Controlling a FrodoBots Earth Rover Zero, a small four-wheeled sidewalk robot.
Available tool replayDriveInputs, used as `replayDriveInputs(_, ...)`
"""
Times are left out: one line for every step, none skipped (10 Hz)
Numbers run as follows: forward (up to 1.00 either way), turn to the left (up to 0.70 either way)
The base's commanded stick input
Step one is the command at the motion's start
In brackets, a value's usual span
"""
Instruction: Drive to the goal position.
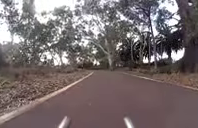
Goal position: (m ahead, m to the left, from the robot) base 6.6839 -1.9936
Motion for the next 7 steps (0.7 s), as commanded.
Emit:
replayDriveInputs(0.6, 0.0)
replayDriveInputs(0.6, 0.0)
replayDriveInputs(0.6, 0.0)
replayDriveInputs(0.6, 0.0)
replayDriveInputs(0.6, 0.0)
replayDriveInputs(0.6, 0.0)
replayDriveInputs(0.6, 0.0)
